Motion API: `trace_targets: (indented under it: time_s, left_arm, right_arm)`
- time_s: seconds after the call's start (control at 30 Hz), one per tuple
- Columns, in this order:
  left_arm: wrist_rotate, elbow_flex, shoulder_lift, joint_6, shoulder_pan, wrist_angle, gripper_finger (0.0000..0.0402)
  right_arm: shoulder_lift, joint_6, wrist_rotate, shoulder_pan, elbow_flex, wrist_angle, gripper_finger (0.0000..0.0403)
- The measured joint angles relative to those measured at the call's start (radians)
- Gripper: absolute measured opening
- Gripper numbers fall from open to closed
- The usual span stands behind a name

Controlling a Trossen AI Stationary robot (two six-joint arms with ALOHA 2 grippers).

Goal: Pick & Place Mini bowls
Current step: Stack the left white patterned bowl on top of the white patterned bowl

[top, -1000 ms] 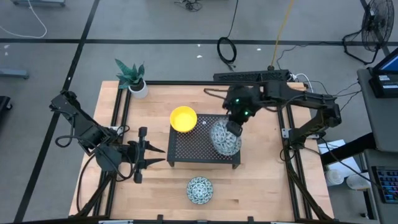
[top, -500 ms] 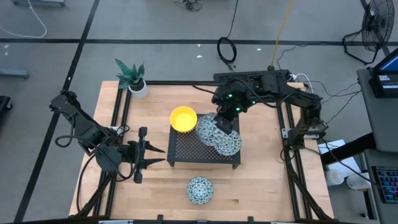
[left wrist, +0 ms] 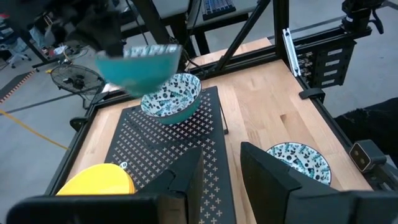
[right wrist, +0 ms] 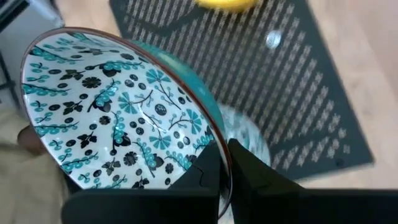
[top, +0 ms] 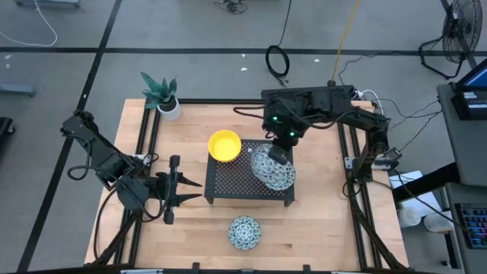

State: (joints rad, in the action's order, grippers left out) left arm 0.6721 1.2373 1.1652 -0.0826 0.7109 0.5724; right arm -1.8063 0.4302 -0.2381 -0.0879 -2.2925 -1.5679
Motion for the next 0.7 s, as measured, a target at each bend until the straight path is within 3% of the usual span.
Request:
trace_targets:
  time_s: [0.43,0.7]
  left_arm:
    - [0.000,0.000,0.000,0.000,0.000,0.000,0.0113]
    - [0.000,0.000,0.000,0.000,0.000,0.000,0.0113]
  right_arm:
    - [0.002,0.026,-0.131,-0.011,0.000,-0.003,0.0000]
    - [0.001,0.015,-0.054,-0.023,0.000,-0.003,0.0000]
